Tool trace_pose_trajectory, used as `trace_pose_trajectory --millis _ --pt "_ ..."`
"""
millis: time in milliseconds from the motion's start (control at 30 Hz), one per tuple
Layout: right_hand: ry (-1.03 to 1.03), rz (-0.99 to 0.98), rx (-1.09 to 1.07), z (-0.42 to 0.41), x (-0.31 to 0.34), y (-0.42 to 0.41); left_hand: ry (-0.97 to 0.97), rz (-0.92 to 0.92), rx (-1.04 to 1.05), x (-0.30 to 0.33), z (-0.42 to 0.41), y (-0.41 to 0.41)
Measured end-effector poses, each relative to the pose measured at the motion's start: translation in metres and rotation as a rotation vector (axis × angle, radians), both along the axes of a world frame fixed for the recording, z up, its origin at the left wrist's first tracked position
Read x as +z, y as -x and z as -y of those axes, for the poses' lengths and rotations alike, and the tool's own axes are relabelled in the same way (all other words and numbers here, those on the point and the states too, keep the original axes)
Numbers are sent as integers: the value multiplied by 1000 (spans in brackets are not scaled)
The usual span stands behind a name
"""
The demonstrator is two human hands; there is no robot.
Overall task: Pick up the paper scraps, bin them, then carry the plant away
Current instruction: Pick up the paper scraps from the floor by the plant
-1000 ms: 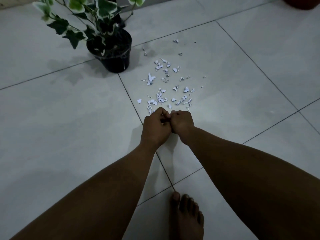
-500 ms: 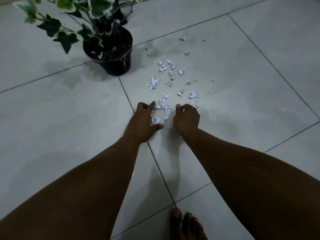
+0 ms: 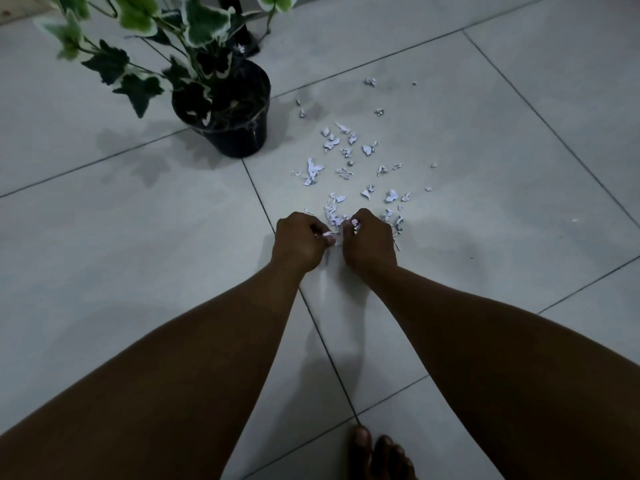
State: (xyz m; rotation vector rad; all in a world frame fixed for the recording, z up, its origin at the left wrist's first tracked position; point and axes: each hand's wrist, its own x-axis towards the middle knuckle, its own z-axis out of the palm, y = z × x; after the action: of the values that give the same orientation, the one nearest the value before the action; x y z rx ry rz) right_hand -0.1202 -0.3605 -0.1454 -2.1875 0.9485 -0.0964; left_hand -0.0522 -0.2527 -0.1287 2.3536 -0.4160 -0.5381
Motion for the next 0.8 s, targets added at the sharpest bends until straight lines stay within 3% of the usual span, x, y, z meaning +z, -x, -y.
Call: trace_pose_trajectory --millis 100,233,500,633,800 --pt "-101 14 -62 -7 7 1 53 -44 25 7 6 9" --pt "-404 -58 -254 -11 19 -5 105 -143 -24 14 7 22" --pt "-880 25 -508 -19 38 16 179 -200 -70 28 -5 40" --pt "-949 24 -494 -27 46 23 246 -208 37 33 -14 41" --pt "-966 36 -483 -30 52 28 293 -260 -9 34 -24 41"
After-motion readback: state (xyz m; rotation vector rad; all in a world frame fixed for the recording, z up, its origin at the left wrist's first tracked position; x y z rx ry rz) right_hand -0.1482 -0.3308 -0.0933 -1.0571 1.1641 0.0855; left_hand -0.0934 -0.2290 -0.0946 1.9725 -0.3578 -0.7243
